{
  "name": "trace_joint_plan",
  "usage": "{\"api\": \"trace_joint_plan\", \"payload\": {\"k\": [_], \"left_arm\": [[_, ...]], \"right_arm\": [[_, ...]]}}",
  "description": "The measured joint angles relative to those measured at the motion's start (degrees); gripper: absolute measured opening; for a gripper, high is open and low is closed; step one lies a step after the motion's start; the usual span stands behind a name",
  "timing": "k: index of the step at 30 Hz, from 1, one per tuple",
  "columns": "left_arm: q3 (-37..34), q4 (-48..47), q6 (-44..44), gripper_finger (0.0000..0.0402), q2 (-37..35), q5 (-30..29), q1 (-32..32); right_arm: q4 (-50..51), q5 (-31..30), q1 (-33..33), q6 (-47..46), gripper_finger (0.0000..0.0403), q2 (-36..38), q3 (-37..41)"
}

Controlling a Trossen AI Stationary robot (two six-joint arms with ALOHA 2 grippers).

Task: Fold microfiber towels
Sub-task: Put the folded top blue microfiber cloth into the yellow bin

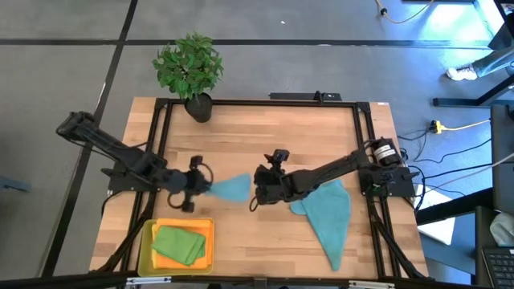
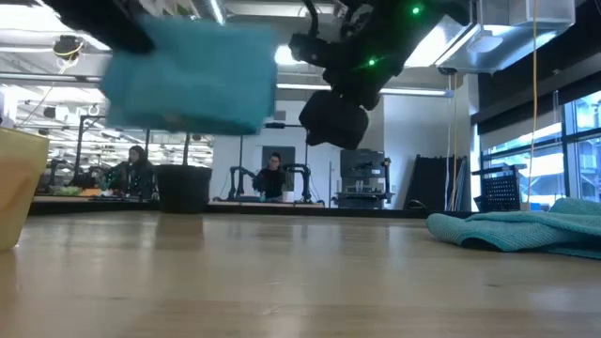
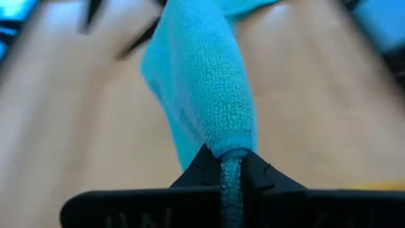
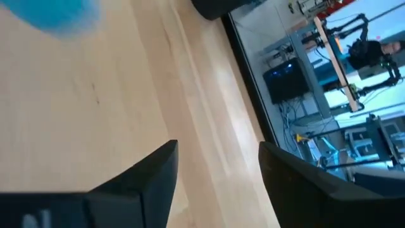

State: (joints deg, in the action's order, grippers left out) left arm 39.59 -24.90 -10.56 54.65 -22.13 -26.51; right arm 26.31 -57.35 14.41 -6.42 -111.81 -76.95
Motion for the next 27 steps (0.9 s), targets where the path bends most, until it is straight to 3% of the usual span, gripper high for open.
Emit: {"api": "trace_joint_plan", "payload": {"k": [7,13,15,20,24,27], "left_arm": [[3.58,-2.68,-20.65,0.0000,-1.14,5.32,-13.00],[3.87,1.66,-38.58,0.0000,-1.11,6.06,-25.38],[3.87,3.87,-44.10,0.0000,-1.13,3.72,-29.56],[3.87,14.29,-47.52,0.0000,0.10,-5.89,-38.31],[3.82,15.41,-52.98,0.0000,3.56,-13.39,-42.06],[2.83,15.52,-57.03,0.0000,7.47,-15.15,-43.29]], "right_arm": [[-0.27,-0.04,0.81,0.68,0.0220,0.00,0.00],[-0.34,-0.04,0.79,0.61,0.0220,0.00,0.00],[-0.55,-0.03,0.79,0.63,0.0220,0.00,0.00],[-1.30,0.25,0.79,0.76,0.0220,0.00,0.00],[-1.30,0.39,0.79,0.94,0.0220,0.00,0.01],[-1.30,0.42,0.79,0.98,0.0220,0.00,0.00]]}}
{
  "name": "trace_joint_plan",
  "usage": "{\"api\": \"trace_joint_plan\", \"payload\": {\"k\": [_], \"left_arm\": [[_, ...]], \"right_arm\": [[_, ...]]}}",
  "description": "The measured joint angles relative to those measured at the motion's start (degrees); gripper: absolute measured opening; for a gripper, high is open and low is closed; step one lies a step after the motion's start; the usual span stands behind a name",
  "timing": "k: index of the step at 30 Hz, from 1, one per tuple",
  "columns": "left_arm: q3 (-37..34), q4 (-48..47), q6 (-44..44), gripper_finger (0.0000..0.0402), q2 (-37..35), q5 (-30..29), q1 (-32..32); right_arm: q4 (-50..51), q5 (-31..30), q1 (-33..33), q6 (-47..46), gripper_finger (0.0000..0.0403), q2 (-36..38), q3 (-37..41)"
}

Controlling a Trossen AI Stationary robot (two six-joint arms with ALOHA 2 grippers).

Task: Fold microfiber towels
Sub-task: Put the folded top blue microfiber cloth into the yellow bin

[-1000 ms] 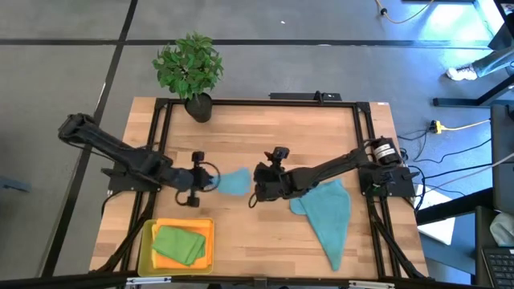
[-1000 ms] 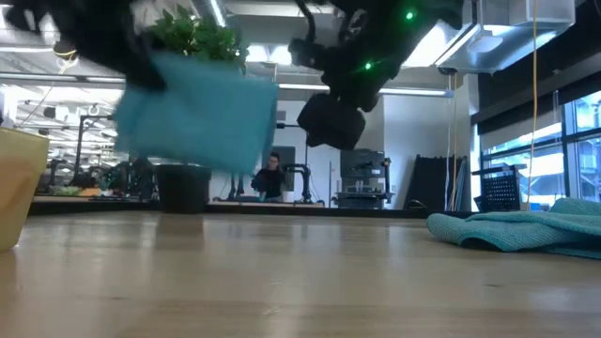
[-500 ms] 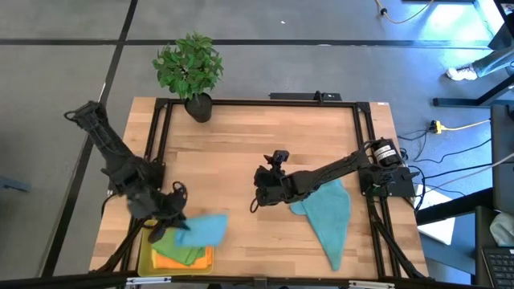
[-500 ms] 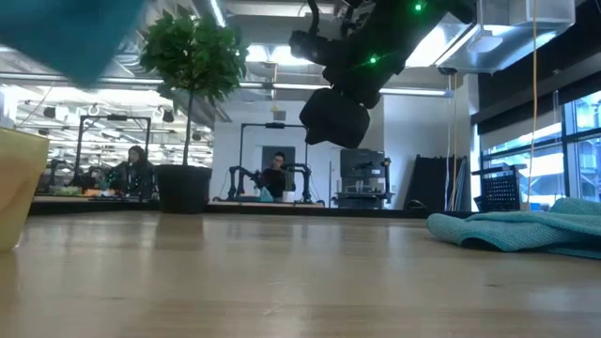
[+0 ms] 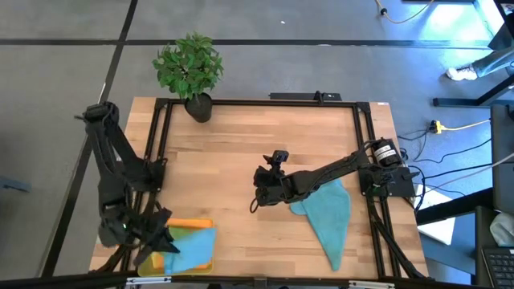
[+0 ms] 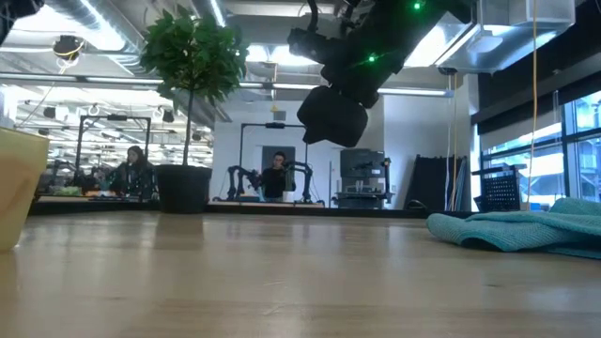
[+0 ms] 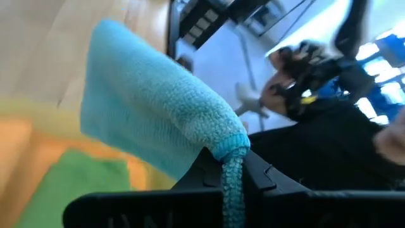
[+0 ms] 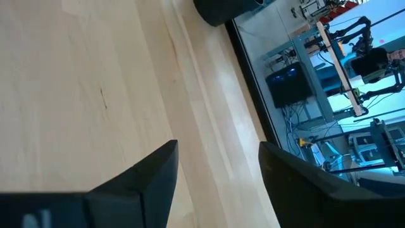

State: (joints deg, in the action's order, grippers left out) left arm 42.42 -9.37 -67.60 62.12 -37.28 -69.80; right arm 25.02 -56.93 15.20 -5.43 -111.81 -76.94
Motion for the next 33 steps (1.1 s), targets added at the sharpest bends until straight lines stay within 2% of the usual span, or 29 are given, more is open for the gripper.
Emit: {"api": "trace_joint_plan", "payload": {"k": [4,9,16,20,25,29,33], "left_arm": [[-2.69,4.78,-6.08,0.0000,4.91,2.51,-0.79],[-6.23,12.07,-7.35,0.0000,6.53,2.72,-0.92],[-9.79,12.05,-12.20,0.0000,5.10,1.10,-0.85],[-12.65,10.71,-19.79,0.0000,4.97,0.81,-0.88],[-15.86,8.08,-29.64,0.0000,4.97,4.02,-0.92],[-16.07,5.31,-33.09,0.0002,4.63,8.36,-1.46],[-16.07,4.21,-33.86,0.0004,2.65,9.27,-2.16]], "right_arm": [[-0.02,0.04,0.00,-0.15,0.0220,0.00,0.02],[-1.63,0.09,0.00,0.29,0.0220,0.00,0.02],[-2.79,0.09,-0.04,2.04,0.0220,0.00,0.02],[-3.08,0.13,-0.04,2.71,0.0220,0.00,0.02],[-3.06,0.20,-0.04,2.65,0.0220,0.00,0.02],[-3.30,1.11,-0.04,2.69,0.0220,0.00,0.02],[-4.31,1.18,-0.04,2.74,0.0220,0.00,0.02]]}}
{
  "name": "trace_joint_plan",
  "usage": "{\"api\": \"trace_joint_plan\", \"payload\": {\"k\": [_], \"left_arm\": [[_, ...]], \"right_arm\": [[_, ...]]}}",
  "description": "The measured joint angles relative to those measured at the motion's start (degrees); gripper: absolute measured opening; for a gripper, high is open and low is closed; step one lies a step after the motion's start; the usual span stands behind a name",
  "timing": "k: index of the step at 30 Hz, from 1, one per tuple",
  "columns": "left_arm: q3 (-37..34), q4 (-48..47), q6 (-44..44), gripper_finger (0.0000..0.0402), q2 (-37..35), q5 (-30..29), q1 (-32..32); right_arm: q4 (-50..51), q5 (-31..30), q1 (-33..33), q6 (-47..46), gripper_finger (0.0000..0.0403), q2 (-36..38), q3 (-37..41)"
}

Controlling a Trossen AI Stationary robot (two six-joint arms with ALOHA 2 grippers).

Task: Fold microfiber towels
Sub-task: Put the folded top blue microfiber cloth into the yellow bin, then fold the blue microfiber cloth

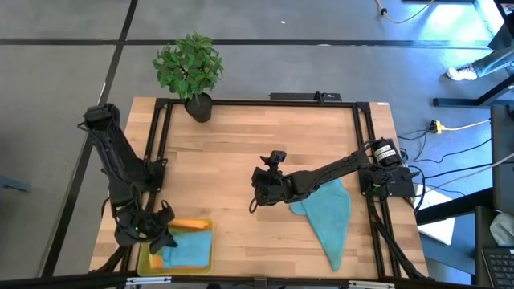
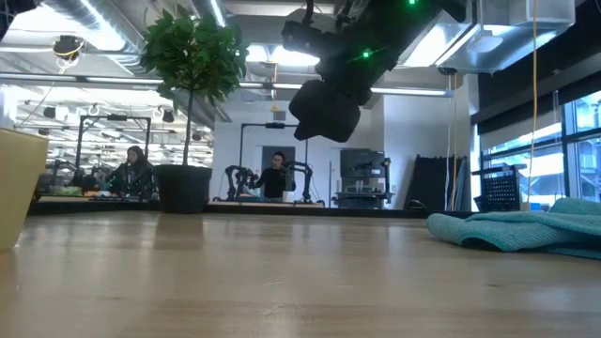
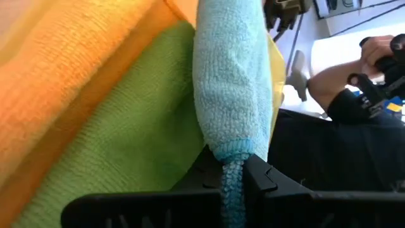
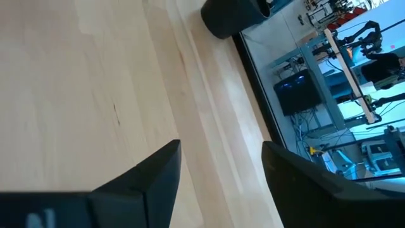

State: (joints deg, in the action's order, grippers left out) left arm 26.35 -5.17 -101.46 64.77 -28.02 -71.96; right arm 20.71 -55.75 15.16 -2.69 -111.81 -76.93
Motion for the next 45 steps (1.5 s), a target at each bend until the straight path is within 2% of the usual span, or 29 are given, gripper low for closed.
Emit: {"api": "trace_joint_plan", "payload": {"k": [6,11,18,30,33,37,42,45], "left_arm": [[-0.03,-2.48,-0.15,0.0006,-3.23,0.70,-0.77],[-0.04,-3.49,3.03,0.0049,-5.60,6.51,-0.77],[-0.02,-12.28,3.29,0.0095,-12.04,7.05,0.38],[0.02,-19.67,12.18,0.0100,-22.20,8.48,4.13],[0.02,-21.57,18.78,0.0098,-24.35,5.37,5.64],[0.02,-20.09,34.45,0.0099,-26.69,-2.06,9.17],[0.02,-12.65,60.44,0.0100,-28.24,-12.07,15.36],[0.02,-6.17,74.84,0.0100,-28.04,-12.86,19.75]], "right_arm": [[-0.28,0.45,0.00,0.05,0.0220,0.00,0.00],[-0.39,0.48,0.00,0.12,0.0220,0.00,0.01],[-1.40,1.90,-0.04,0.16,0.0220,-0.02,0.02],[-3.59,3.51,-0.04,1.72,0.0220,-0.02,0.04],[-3.66,3.52,-0.03,3.25,0.0220,-0.04,0.04],[-3.94,4.60,0.52,4.60,0.0218,0.84,0.11],[-5.04,15.31,0.83,4.58,0.0193,6.81,1.07],[-5.25,20.73,0.75,4.36,0.0175,10.78,3.97]]}}
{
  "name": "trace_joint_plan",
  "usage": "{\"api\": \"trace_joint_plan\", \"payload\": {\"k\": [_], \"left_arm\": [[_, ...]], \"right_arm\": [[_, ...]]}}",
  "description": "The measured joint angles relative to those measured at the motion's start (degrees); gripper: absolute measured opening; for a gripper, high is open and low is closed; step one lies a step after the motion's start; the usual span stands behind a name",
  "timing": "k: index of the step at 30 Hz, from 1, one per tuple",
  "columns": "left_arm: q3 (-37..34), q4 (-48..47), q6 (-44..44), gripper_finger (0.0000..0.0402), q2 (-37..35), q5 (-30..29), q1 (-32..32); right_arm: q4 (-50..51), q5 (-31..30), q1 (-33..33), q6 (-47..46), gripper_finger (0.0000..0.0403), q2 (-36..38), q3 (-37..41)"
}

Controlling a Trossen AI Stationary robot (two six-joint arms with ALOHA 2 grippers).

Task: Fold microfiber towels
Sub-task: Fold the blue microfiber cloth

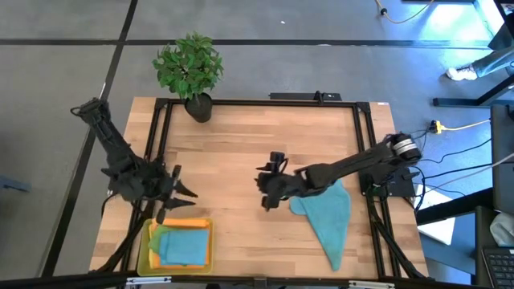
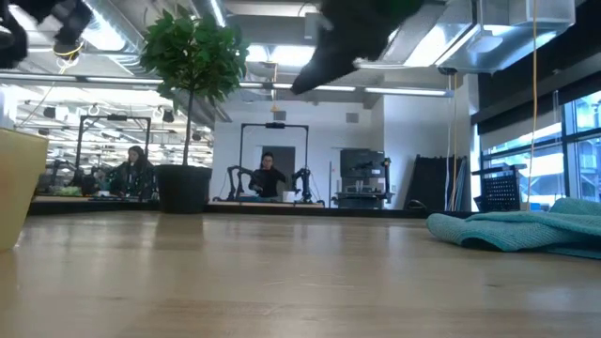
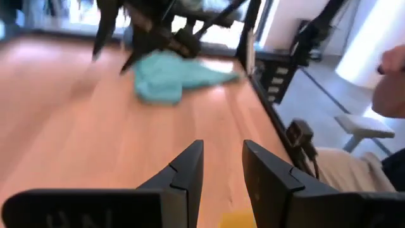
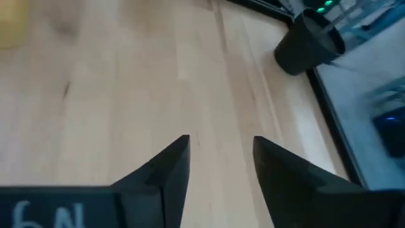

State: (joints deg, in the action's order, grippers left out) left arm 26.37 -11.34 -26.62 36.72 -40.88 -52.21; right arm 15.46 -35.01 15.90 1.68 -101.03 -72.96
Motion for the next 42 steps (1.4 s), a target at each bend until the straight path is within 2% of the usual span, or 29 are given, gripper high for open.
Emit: {"api": "trace_joint_plan", "payload": {"k": [5,8,11,14,17,25,31,38,42], "left_arm": [[-0.19,8.48,15.87,0.0092,2.30,13.27,9.39],[-1.72,15.29,20.09,0.0079,4.62,20.85,15.93],[-4.60,24.53,22.68,0.0064,7.63,30.21,22.57],[-7.41,34.27,24.13,0.0050,10.67,37.20,28.30],[-9.00,41.88,24.82,0.0038,13.37,41.73,32.77],[-9.16,53.68,30.18,0.0019,21.35,43.84,34.80],[-9.16,57.45,30.15,0.0022,25.79,43.82,34.80],[-9.16,57.49,29.82,0.0031,26.65,43.77,34.80],[-9.16,58.27,30.69,0.0026,26.63,43.16,34.84]], "right_arm": [[-3.36,4.60,-0.29,-2.85,0.0160,9.05,9.80],[-5.02,5.08,-0.37,-6.67,0.0160,14.59,17.50],[-5.34,5.50,-0.91,-14.52,0.0160,18.54,24.20],[-5.15,11.46,-1.83,-21.93,0.0160,20.28,28.81],[-2.62,18.80,-2.12,-25.87,0.0160,20.18,30.45],[1.80,26.82,0.78,-30.30,0.0159,19.82,30.52],[6.93,24.67,3.67,-35.55,0.0159,19.82,30.50],[6.04,21.92,6.05,-37.82,0.0159,19.80,30.78],[5.13,21.34,6.12,-40.23,0.0159,19.78,33.48]]}}
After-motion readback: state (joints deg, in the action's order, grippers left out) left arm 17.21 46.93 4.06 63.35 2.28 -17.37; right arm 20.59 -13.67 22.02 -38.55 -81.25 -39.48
